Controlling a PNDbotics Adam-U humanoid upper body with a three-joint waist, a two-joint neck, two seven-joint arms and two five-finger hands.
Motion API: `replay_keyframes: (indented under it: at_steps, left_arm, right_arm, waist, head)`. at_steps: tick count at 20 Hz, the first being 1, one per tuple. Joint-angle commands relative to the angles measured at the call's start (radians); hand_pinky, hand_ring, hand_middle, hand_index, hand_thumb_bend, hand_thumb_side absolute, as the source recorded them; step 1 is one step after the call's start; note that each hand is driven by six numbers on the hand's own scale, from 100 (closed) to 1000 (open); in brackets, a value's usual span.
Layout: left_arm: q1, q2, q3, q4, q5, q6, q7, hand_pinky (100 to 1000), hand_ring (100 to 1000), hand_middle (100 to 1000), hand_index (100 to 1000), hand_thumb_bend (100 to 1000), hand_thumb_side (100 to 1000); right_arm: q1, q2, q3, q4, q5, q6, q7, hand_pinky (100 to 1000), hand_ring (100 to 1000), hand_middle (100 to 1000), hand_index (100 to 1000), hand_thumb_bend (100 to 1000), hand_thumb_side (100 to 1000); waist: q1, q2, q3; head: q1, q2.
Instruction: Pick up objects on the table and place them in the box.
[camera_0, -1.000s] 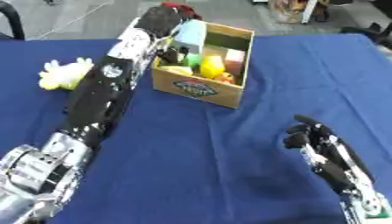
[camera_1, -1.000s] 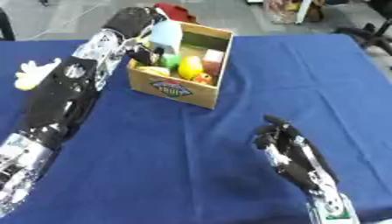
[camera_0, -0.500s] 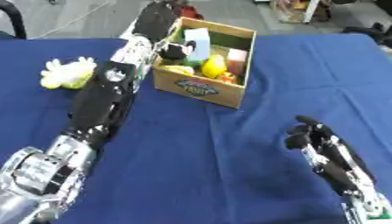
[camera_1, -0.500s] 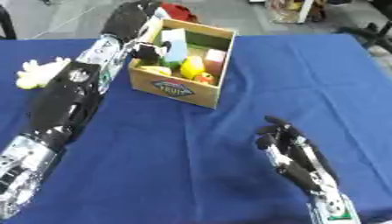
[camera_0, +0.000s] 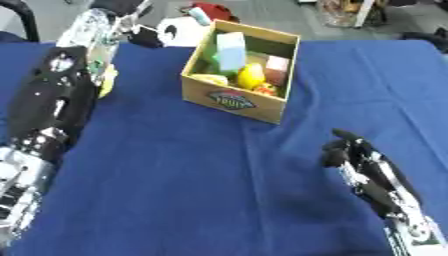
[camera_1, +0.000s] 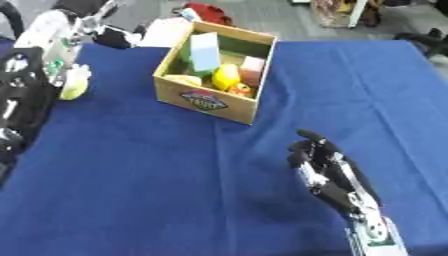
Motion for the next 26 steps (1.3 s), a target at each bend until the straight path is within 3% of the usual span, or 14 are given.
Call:
replay_keyframes:
  at_steps: [1,2,5,8,15,19,21,22,26]
  left_arm:
    - [0.019,0.128,0.017,-0.045,0.051,-0.02,-0.205,820,793,869,976,544,100]
    - [0.039,0.152,0.02,-0.05,0.061,-0.017,-0.26,819,792,869,976,399,397]
    - [0.098,0.201,0.036,-0.052,0.094,0.005,-0.364,816,791,871,980,419,447]
    - [0.132,0.204,0.05,-0.013,0.108,0.042,-0.387,816,791,873,983,413,489]
    - [0.138,0.143,0.065,0.113,0.075,0.093,-0.244,830,806,882,986,384,461]
    - [0.12,0.094,0.08,0.191,0.014,0.128,-0.14,831,805,880,985,372,401]
    - [0.111,0.074,0.088,0.222,-0.015,0.143,-0.074,822,793,865,974,361,306]
    - [0.109,0.066,0.09,0.234,-0.028,0.149,-0.036,807,773,839,957,359,254]
    - [0.104,0.044,0.088,0.263,-0.067,0.159,0.104,728,630,673,836,257,236]
  right_arm:
    - [-0.004,-0.02,-0.012,-0.011,0.003,-0.001,-0.007,642,641,657,894,100,418]
    - [-0.004,-0.021,-0.013,-0.011,0.003,-0.001,-0.008,642,640,657,894,100,418]
    - [-0.003,-0.023,-0.015,-0.012,0.004,0.0,-0.01,642,640,657,894,100,419]
    - [-0.003,-0.021,-0.014,-0.014,0.004,0.0,-0.01,641,640,657,893,100,420]
    - [-0.004,-0.017,-0.013,-0.013,0.003,0.0,-0.012,641,639,656,893,100,417]
    - [-0.006,-0.012,-0.011,-0.013,0.001,-0.001,-0.01,640,639,656,893,100,417]
    - [-0.007,-0.011,-0.01,-0.012,0.001,-0.001,-0.01,640,639,656,893,100,418]
    - [-0.007,-0.011,-0.009,-0.012,0.001,-0.001,-0.01,640,639,656,893,100,418]
    - [-0.007,-0.01,-0.01,-0.012,0.0,0.0,-0.011,640,639,656,893,100,420]
  waist:
    - [0.011,-0.026,0.01]
    - [0.012,-0.027,0.016]
    - [0.014,-0.029,0.03]
    - [0.014,-0.029,0.036]
    - [0.003,-0.026,0.023]
    - [-0.003,-0.022,0.015]
    - [-0.004,-0.019,0.011]
    - [-0.005,-0.019,0.009]
    - [-0.005,-0.017,0.005]
  head:
    - [-0.009,0.0]
    - [-0.011,0.001]
    - [-0.017,0.0]
    - [-0.016,-0.002]
    - [-0.01,-0.001]
    - [-0.006,-0.004]
    - [-0.003,-0.006]
    - [-0.002,-0.007]
    - [-0.003,-0.008]
